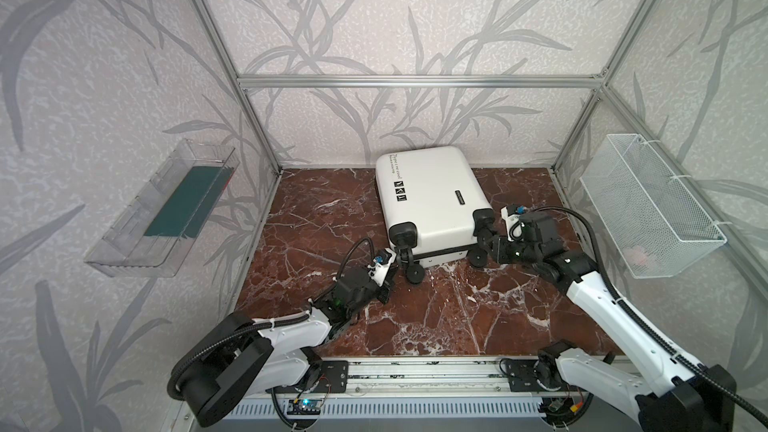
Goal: Pack the luggage
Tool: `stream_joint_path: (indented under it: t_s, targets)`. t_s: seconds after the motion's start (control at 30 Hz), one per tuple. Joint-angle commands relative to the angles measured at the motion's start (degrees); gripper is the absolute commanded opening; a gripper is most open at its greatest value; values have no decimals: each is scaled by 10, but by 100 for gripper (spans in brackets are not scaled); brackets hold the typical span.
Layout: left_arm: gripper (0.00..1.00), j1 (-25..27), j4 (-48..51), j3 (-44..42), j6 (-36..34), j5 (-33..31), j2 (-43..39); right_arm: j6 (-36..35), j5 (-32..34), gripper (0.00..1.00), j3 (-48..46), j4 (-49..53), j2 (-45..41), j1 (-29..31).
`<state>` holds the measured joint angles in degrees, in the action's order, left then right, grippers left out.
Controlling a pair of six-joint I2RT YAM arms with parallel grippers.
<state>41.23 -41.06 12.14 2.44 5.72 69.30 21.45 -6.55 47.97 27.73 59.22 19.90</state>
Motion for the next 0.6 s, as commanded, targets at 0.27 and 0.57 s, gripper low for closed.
stream_joint_path:
  t_s: [0.27,0.57]
  targets:
    - [0,108,-129,40,-65,1,103,34,-37,0,-14,-47,3,6]
    - [0,168,-225,89,-88,-40,218,40,-37,0,-23,-48,-5,11]
